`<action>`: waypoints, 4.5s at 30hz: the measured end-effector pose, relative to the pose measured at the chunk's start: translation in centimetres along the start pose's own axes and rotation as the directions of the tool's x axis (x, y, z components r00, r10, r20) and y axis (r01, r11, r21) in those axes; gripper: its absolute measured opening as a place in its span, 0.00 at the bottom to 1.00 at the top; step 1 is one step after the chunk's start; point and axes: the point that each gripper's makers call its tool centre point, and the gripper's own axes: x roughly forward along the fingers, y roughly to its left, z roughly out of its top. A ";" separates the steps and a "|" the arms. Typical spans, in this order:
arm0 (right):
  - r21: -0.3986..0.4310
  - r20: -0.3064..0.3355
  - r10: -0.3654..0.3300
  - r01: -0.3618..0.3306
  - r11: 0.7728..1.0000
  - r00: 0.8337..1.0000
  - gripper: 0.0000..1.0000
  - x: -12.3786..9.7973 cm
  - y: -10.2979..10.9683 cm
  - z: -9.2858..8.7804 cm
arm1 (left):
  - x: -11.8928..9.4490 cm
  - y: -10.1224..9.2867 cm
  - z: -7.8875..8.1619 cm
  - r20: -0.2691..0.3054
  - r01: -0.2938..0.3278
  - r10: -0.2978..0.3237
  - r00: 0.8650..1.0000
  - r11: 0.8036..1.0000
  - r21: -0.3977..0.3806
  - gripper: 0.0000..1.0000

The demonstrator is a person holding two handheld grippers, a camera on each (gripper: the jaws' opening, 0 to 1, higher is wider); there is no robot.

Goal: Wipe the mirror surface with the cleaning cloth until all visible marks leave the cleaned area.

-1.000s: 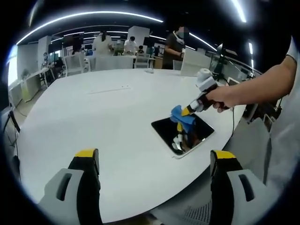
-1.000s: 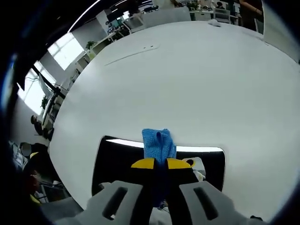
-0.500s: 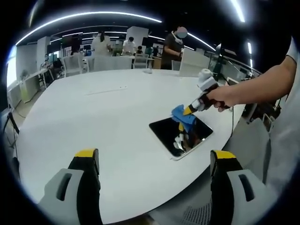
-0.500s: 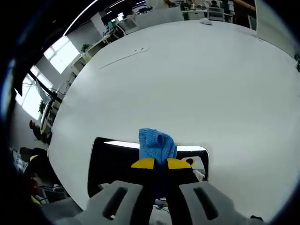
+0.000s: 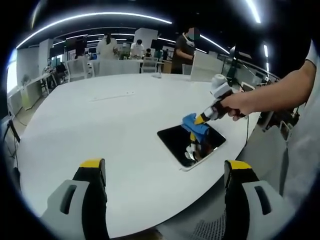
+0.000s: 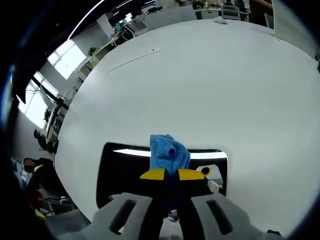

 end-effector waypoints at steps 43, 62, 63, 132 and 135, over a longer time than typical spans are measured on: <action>0.038 -0.010 0.077 -0.077 0.996 0.997 0.01 -2.6 0.3 -5.9 | 0.2 -2.0 -1.7 -0.023 0.012 -0.011 1.000 0.999 0.033 0.99; 0.074 -0.003 0.109 -0.108 0.991 0.994 0.01 -4.2 0.8 -8.4 | 0.3 -3.2 -1.6 -0.019 0.015 -0.015 1.000 0.999 0.035 0.99; 0.074 -0.004 0.109 -0.109 0.991 0.994 0.01 -4.3 0.9 -8.5 | 0.3 -3.0 -1.7 -0.020 0.016 -0.015 1.000 0.999 0.035 0.99; 0.194 0.047 0.027 -0.036 0.980 0.999 0.01 -4.8 -5.2 -6.6 | 1.4 -3.5 -0.7 -0.012 0.030 -0.030 0.999 0.999 0.025 0.99; 0.179 0.052 0.016 -0.025 0.984 0.999 0.01 -4.6 -5.2 -6.1 | 1.5 -3.3 -0.8 -0.012 0.031 -0.030 0.999 0.999 0.023 0.99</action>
